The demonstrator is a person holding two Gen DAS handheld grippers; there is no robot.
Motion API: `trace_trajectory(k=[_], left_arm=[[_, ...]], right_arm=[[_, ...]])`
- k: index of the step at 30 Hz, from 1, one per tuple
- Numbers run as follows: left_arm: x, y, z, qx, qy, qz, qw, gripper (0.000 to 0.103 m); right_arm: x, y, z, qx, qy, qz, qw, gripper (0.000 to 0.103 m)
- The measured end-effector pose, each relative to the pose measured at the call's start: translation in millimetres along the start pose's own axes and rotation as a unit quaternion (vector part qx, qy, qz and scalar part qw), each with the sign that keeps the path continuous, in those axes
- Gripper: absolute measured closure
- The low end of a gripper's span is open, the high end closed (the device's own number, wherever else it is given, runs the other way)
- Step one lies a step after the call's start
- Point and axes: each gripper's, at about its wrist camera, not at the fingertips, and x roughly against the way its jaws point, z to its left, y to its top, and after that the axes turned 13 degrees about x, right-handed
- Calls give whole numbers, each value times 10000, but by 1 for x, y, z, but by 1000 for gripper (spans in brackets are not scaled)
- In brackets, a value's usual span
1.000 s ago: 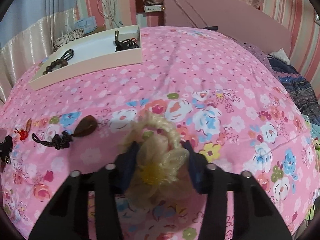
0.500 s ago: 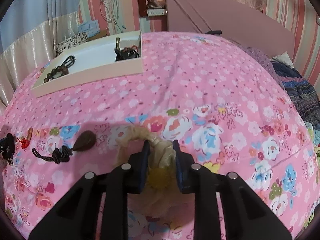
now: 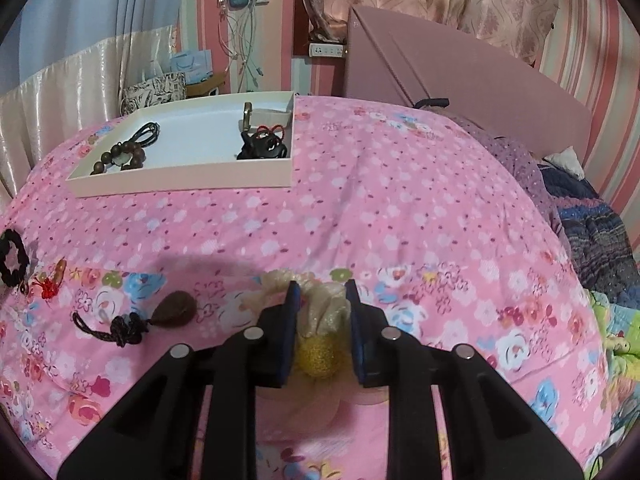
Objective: Organize jewelry
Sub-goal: 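Carry both scrunchies into the tray and open both grippers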
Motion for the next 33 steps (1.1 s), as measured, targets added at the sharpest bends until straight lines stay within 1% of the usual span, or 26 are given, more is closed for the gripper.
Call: trace_trajectory(k=[4, 8, 11, 15, 17, 22, 26, 29, 33], left_arm=[[0, 11, -4, 8, -58, -41, 10000, 89], [-2, 32, -15, 17, -186, -78, 9998, 89], [-4, 49, -27, -30, -262, -170, 9995, 89], [-13, 83, -50, -55, -446, -298, 9985, 89], [-19, 99, -60, -61, -480, -365, 9982, 89], [-48, 145, -84, -66, -614, -344, 9975, 89], [-77, 177, -97, 22, -737, -235, 9970, 89], [-99, 191, -104, 104, -816, -146, 9965, 89], [-126, 193, -112, 180, -951, 95, 9953, 89]], right_arm=[[-3, 5, -8, -126, 186, 0, 9997, 80], [-2, 24, -13, -183, 350, -122, 9991, 80], [-1, 50, -14, -118, 356, -306, 9988, 80], [-10, 95, -11, -44, 439, -518, 9977, 80], [-17, 114, -6, 3, 482, -581, 9971, 80], [-45, 167, 14, 54, 637, -665, 9957, 80], [-71, 197, 33, 74, 799, -622, 9948, 80], [-93, 213, 48, 74, 913, -536, 9944, 81], [-119, 218, 65, 191, 872, -384, 9953, 81]])
